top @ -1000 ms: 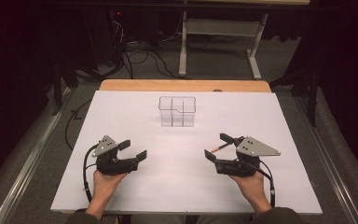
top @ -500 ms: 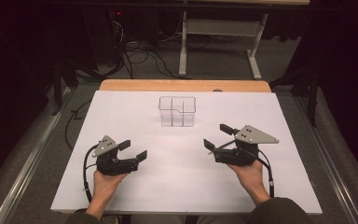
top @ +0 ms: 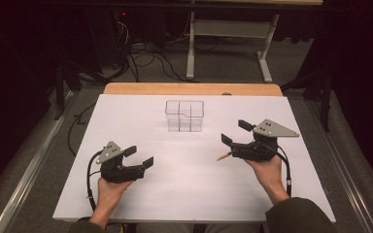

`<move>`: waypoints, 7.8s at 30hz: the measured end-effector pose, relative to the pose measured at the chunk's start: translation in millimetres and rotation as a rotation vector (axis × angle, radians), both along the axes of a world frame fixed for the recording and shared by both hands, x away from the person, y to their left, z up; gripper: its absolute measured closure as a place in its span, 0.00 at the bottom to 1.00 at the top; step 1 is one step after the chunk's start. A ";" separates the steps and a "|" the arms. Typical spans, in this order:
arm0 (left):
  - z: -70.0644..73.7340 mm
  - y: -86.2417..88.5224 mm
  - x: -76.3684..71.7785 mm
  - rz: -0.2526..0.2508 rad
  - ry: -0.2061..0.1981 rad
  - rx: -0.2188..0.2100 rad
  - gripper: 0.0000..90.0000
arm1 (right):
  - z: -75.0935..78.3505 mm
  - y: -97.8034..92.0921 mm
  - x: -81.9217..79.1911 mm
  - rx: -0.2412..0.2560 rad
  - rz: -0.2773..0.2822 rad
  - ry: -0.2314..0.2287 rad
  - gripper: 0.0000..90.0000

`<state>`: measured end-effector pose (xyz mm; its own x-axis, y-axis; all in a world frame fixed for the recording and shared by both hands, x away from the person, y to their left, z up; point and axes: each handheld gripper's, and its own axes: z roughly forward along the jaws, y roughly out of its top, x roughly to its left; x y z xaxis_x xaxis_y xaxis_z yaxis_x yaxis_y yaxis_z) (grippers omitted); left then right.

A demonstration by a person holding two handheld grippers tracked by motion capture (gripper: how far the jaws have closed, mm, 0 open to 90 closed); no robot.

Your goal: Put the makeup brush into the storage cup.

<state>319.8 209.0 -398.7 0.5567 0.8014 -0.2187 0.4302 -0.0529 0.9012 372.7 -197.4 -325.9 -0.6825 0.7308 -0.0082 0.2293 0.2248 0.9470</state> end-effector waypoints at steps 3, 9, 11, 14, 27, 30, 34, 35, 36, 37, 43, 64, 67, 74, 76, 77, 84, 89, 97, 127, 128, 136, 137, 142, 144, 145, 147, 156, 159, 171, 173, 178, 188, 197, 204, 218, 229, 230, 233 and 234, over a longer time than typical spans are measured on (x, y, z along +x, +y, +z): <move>0.1 0.0 -0.2 0.000 -0.001 0.001 0.20 | 2.2 -1.9 2.9 -0.005 -0.007 0.008 0.26; 0.0 -0.4 0.0 -0.003 -0.001 -0.001 0.20 | 6.0 -6.3 13.0 -0.039 -0.021 0.035 0.27; 0.0 -0.4 0.0 -0.003 -0.001 0.000 0.20 | 6.0 -6.9 16.6 -0.049 -0.028 0.038 0.27; 0.0 -0.3 -0.1 -0.004 -0.002 -0.001 0.20 | 6.6 -7.2 21.5 -0.067 -0.040 0.054 0.27; -0.2 -0.4 0.2 -0.006 0.001 -0.004 0.20 | 10.5 -8.8 34.2 -0.143 -0.055 0.074 0.27; -0.2 -0.6 0.2 -0.007 0.002 -0.002 0.20 | 10.8 -9.7 34.5 -0.157 -0.061 0.086 0.27; -0.2 -0.3 0.2 -0.007 0.002 -0.004 0.20 | 10.4 -12.0 37.4 -0.172 -0.065 0.125 0.27; -0.2 -0.3 0.2 -0.007 0.002 -0.004 0.20 | 10.9 -12.6 37.8 -0.184 -0.067 0.130 0.27; -0.2 -0.4 0.3 -0.007 0.002 -0.004 0.20 | 11.3 -12.8 38.2 -0.189 -0.067 0.136 0.27; -0.2 -0.4 0.3 -0.007 0.002 -0.004 0.20 | 11.9 -13.5 38.8 -0.200 -0.065 0.137 0.27; -0.4 -0.7 0.4 -0.008 0.004 0.004 0.20 | 15.3 -15.3 39.8 -0.244 -0.052 0.138 0.27; -0.3 -0.6 -0.3 0.001 0.005 0.009 0.19 | 14.5 -11.0 48.5 -0.391 0.028 0.220 0.27; -0.4 -0.8 -0.2 0.001 0.006 0.007 0.19 | 14.2 -10.4 49.2 -0.399 0.039 0.223 0.27; -0.3 -0.6 -0.1 0.002 0.009 0.008 0.19 | 12.7 -9.1 57.1 -0.435 0.058 0.257 0.28; -0.3 -0.2 0.1 0.006 0.012 0.007 0.19 | 13.0 -8.2 57.3 -0.439 0.061 0.261 0.27; -0.3 0.0 0.1 0.008 0.012 0.007 0.19 | 13.5 -7.6 57.4 -0.450 0.063 0.259 0.28; -0.1 0.4 0.1 0.009 0.013 0.005 0.19 | 14.2 -7.3 60.7 -0.487 0.081 0.260 0.27; -0.2 0.3 0.2 0.009 0.014 0.006 0.19 | 13.0 -8.0 62.7 -0.525 0.094 0.289 0.30; -0.1 0.4 0.0 0.009 0.014 -0.001 0.19 | 6.4 -4.2 67.4 -0.598 0.139 0.330 0.36; 0.0 0.0 -0.1 0.002 0.014 -0.005 0.18 | -21.1 10.2 79.9 -0.795 0.195 0.423 0.31; 0.1 0.1 -0.1 -0.002 0.014 -0.008 0.18 | -22.2 10.9 80.0 -0.794 0.196 0.426 0.31; 0.4 0.2 -0.4 -0.010 0.012 -0.015 0.18 | -30.1 12.6 83.4 -0.834 0.210 0.454 0.30; 0.4 0.2 -0.4 -0.010 0.012 -0.014 0.18 | -31.3 12.7 83.9 -0.838 0.213 0.458 0.30; 0.4 0.4 -0.3 -0.009 0.012 -0.016 0.18 | -34.3 11.9 85.4 -0.851 0.217 0.472 0.30; 0.4 0.3 -0.3 -0.010 0.013 -0.016 0.18 | -35.9 11.5 86.0 -0.853 0.212 0.480 0.30; 0.4 0.3 -0.3 -0.010 0.012 -0.016 0.18 | -37.2 10.7 87.3 -0.860 0.218 0.482 0.29; 0.4 0.5 -0.3 -0.010 0.012 -0.017 0.18 | -38.2 10.8 87.7 -0.866 0.211 0.489 0.29; 0.5 0.5 -0.5 -0.011 0.013 -0.015 0.18 | -45.4 11.8 91.0 -0.885 0.226 0.508 0.28; 0.5 0.6 -0.6 -0.011 0.012 -0.016 0.18 | -47.8 12.0 91.9 -0.891 0.224 0.520 0.28; -0.1 -0.2 0.1 -0.014 0.021 -0.008 0.18 | -55.5 11.4 97.4 -0.921 0.220 0.546 0.27; 0.2 -0.2 -0.4 -0.006 0.017 -0.006 0.18 | -56.6 11.2 97.9 -0.921 0.214 0.549 0.27; 0.8 1.4 -1.0 0.003 0.013 -0.009 0.19 | -58.8 11.6 98.6 -0.931 0.213 0.558 0.27; 0.8 1.0 -1.1 0.003 0.011 -0.007 0.19 | -65.1 13.4 100.6 -0.957 0.229 0.577 0.31; 0.9 1.3 -1.1 0.004 0.011 -0.007 0.19 | -65.9 12.5 101.7 -0.951 0.230 0.595 0.34; 0.8 1.4 -1.0 0.004 0.012 -0.007 0.19 | -65.7 11.7 102.5 -0.938 0.240 0.616 0.40; 0.8 1.3 -1.0 0.004 0.012 -0.006 0.19 | -65.6 10.6 102.0 -0.914 0.242 0.651 0.48; 0.6 0.8 -0.9 0.003 0.014 -0.004 0.19 | -64.5 11.9 99.8 -0.923 0.252 0.648 0.57; 0.6 0.7 -0.8 0.003 0.014 -0.004 0.19 | -64.2 11.7 99.4 -0.930 0.255 0.643 0.60; 0.6 0.6 -0.9 0.002 0.014 -0.004 0.19 | -64.3 11.7 98.5 -0.925 0.251 0.640 0.63; 0.5 0.5 -0.8 0.002 0.014 -0.004 0.19 | -63.7 12.0 97.9 -0.928 0.249 0.646 0.66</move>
<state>319.0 209.6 -398.2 0.5518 0.8019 -0.2293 0.4428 -0.0487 0.8953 470.6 -185.4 -389.6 -0.8792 0.4716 -0.0680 0.4625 0.8789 0.1166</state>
